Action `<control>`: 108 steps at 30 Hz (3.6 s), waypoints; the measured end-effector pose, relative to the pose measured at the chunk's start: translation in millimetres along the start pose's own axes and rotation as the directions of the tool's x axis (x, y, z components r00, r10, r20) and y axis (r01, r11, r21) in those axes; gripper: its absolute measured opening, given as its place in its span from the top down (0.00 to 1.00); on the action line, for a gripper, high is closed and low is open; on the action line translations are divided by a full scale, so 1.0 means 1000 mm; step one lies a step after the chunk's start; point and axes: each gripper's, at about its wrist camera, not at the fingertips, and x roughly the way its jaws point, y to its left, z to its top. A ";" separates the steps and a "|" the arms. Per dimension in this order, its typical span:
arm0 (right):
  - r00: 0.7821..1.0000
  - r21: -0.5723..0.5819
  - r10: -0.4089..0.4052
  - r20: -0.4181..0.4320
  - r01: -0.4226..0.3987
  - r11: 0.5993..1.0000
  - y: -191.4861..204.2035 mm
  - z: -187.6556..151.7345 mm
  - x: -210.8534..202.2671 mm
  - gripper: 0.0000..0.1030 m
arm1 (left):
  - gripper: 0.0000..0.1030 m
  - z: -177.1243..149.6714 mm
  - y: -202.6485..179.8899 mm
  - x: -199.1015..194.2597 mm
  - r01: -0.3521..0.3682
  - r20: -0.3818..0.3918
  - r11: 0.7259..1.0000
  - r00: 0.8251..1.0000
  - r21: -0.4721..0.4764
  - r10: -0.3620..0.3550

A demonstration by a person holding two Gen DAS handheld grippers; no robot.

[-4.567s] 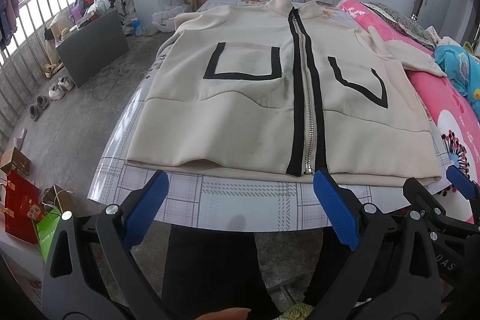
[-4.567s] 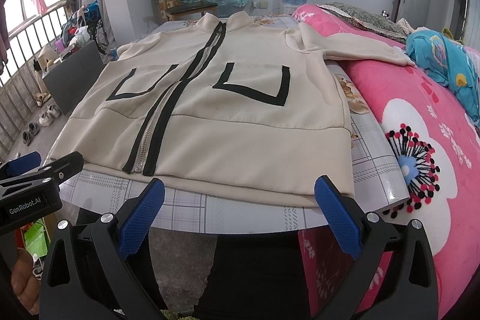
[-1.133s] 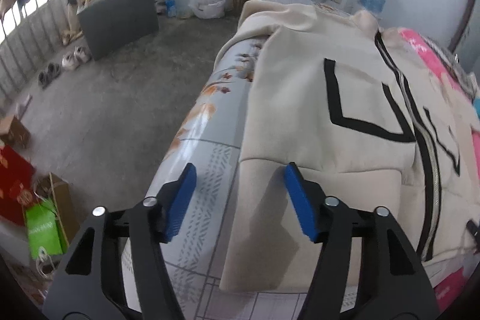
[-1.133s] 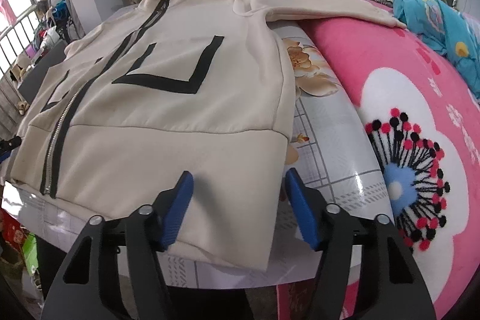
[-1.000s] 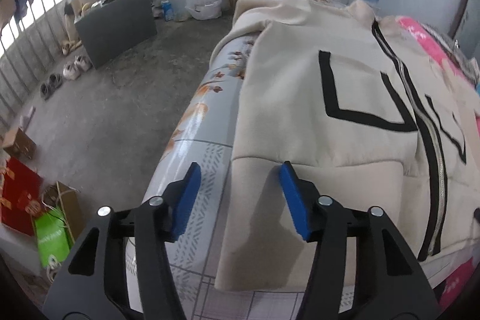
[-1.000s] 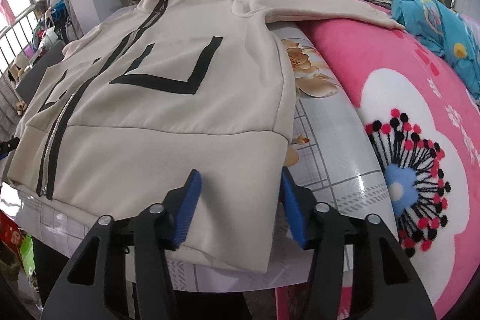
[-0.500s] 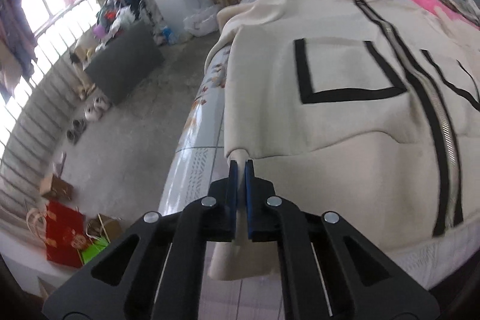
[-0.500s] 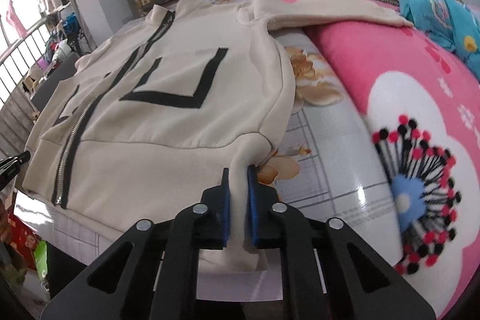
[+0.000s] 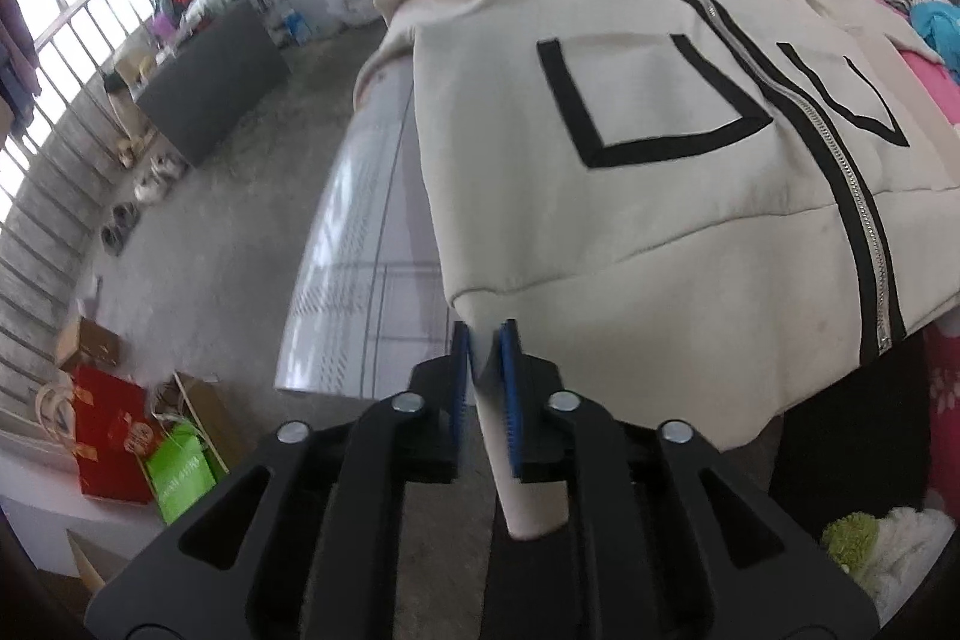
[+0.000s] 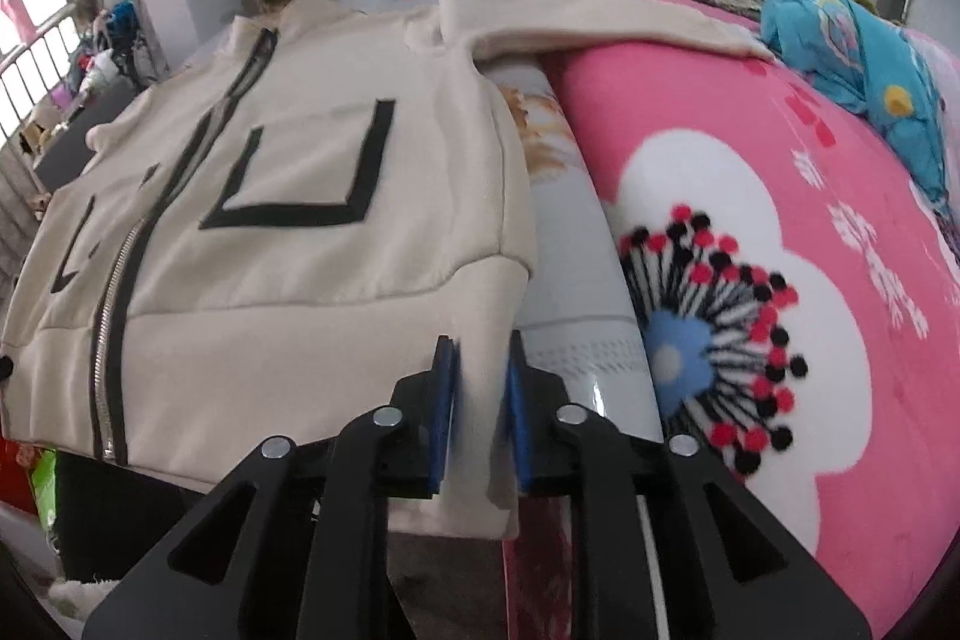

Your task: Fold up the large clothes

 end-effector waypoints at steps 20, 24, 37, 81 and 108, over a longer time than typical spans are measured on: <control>0.980 -0.115 0.172 0.100 -0.160 0.980 0.073 0.020 -0.033 0.25 | 0.28 0.060 -0.019 -0.005 0.036 0.115 0.999 0.993 0.012 -0.037; 0.974 -0.156 0.206 0.093 -0.190 0.969 0.095 0.028 -0.028 0.21 | 0.27 0.072 -0.018 0.006 0.038 0.100 0.999 0.994 0.002 -0.038; 0.948 -0.319 0.318 0.014 -0.297 0.900 0.165 0.075 -0.017 0.15 | 0.15 0.108 0.006 0.023 0.053 0.100 0.998 0.994 -0.032 -0.050; 0.946 -0.391 0.191 -0.261 -0.285 0.875 0.297 0.107 0.105 0.16 | 0.15 -0.021 0.172 0.453 0.520 0.740 -0.548 0.295 -0.655 -0.605; 0.945 -0.348 0.241 -0.223 -0.308 0.886 0.295 0.106 0.100 0.17 | 0.94 0.083 0.299 0.425 0.571 0.458 0.027 0.685 -0.821 -0.566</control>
